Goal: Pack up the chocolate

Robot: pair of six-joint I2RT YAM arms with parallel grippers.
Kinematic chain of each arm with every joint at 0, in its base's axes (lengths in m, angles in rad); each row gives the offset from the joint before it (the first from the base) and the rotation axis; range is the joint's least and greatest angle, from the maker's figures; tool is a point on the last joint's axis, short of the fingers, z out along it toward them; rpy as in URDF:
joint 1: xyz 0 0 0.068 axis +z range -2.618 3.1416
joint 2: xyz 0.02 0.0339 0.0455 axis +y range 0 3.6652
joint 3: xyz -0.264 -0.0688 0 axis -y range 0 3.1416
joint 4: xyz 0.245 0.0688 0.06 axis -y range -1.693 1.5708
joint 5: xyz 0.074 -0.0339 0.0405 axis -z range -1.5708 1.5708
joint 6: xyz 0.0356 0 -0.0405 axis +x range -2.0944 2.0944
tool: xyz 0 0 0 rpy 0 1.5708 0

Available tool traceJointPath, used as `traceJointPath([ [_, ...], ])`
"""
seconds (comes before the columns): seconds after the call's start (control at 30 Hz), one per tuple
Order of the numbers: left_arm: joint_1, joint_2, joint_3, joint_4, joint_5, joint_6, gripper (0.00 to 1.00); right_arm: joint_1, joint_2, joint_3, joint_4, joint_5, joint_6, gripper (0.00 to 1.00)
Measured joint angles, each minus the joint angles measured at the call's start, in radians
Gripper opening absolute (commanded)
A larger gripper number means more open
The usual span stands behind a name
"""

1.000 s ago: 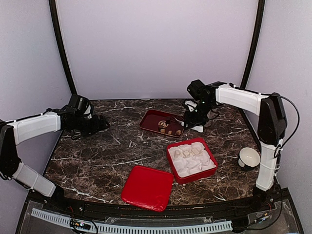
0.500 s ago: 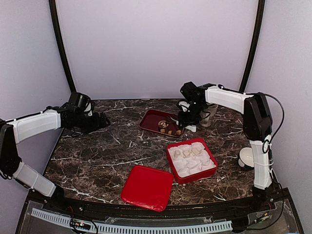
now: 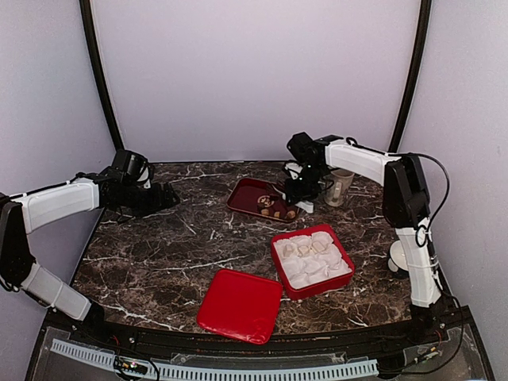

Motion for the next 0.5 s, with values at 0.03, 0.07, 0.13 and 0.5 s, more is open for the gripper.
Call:
traceJointPath([
  [0.03,0.000,0.000,0.000,0.000,-0.001,0.000,0.91,0.003,0.009,0.012,-0.010,0.007,-0.003,0.41],
  [0.07,0.000,0.000,0.000,0.000,-0.001,0.000,0.91,0.006,0.017,0.022,-0.019,0.017,-0.009,0.41],
  [0.13,0.000,0.000,0.000,0.000,-0.003,0.000,0.91,0.014,0.026,0.029,-0.028,0.037,-0.017,0.41],
  [0.5,0.000,0.000,0.000,-0.001,-0.018,0.011,0.91,0.039,0.029,0.032,-0.056,0.090,-0.039,0.31],
])
